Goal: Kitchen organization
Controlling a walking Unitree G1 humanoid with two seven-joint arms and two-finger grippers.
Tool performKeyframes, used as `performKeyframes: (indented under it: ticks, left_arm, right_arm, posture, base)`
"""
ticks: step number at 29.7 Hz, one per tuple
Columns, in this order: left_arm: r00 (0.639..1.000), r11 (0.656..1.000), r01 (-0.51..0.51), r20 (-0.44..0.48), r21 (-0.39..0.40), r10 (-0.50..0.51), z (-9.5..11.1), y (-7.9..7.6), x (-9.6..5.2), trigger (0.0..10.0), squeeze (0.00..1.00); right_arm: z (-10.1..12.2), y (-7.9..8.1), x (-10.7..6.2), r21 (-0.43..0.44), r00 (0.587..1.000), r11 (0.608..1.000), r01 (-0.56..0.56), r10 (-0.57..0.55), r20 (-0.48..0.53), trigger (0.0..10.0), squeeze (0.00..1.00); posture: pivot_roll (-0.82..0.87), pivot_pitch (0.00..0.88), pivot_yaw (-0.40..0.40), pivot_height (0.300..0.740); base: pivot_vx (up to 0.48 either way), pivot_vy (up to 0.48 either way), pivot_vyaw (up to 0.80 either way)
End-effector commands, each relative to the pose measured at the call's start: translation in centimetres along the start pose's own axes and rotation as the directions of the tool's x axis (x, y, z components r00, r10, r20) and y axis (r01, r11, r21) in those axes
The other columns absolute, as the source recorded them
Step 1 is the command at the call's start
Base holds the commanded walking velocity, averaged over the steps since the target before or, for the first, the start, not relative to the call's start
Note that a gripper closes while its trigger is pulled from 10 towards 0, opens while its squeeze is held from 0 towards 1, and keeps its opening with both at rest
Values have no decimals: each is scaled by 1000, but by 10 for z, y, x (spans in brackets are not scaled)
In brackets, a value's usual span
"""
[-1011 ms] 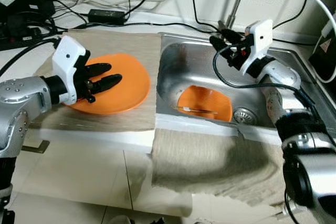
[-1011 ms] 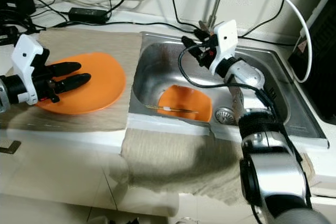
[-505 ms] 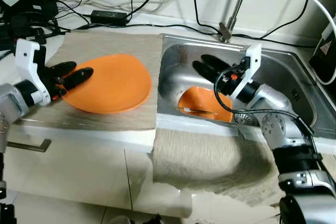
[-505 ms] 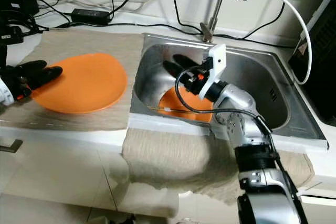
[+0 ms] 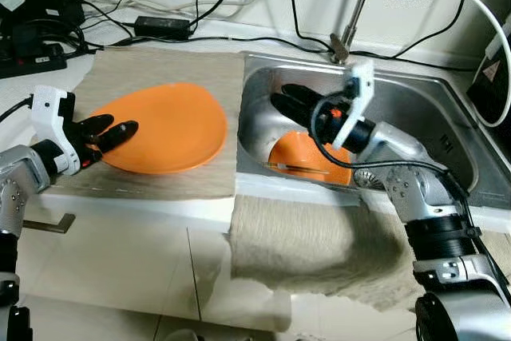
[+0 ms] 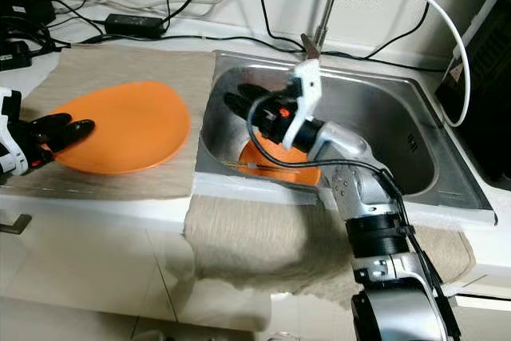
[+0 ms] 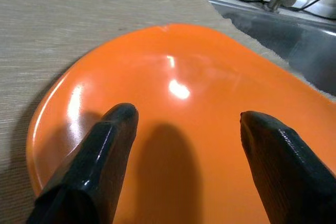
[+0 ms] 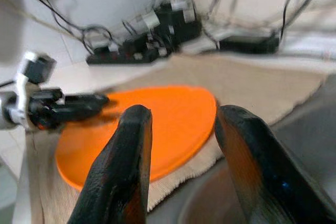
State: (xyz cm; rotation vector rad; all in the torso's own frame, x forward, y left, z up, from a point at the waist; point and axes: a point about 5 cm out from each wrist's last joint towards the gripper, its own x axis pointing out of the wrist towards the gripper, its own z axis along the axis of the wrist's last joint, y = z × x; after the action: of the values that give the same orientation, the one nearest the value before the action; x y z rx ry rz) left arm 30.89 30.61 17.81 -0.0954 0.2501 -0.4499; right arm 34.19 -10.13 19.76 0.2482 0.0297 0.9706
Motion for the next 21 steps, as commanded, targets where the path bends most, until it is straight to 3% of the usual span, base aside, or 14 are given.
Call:
performKeyframes:
  ticks: [1, 12, 16, 18, 21]
  left_arm:
    - [997, 999, 27, -66, -45, -30, -20, -1, 1, 10000, 0]
    - [984, 990, 86, -147, -107, -102, -49, -7, -4, 10000, 0]
    - [983, 990, 95, -150, -102, -110, -51, -8, -4, 10000, 0]
    - [981, 988, 107, -149, -107, -123, -51, -9, -4, 10000, 0]
    - [980, 988, 112, -151, -107, -128, -51, -10, -3, 10000, 0]
  right_arm:
    - [-11, -2, 7, 37, 997, 999, 29, -26, -78, 10000, 0]
    - [-14, -4, 35, 262, 994, 960, 99, -85, -63, 10000, 0]
    - [-11, -2, 43, 308, 997, 949, 71, -64, -33, 10000, 0]
    - [-9, 0, 51, 392, 998, 918, 55, -53, -15, 10000, 0]
    - [-14, -1, 55, 409, 997, 909, 79, -68, -41, 10000, 0]
  posture:
    - [-34, 0, -62, 740]
    - [-38, 0, -76, 740]
    - [-39, 0, -78, 740]
    - [-40, 0, -79, 740]
    - [-43, 0, -76, 740]
  base:
    - [0, 0, 0]
    - [0, 0, 0]
    - [0, 0, 0]
    - [0, 0, 0]
    - [0, 0, 0]
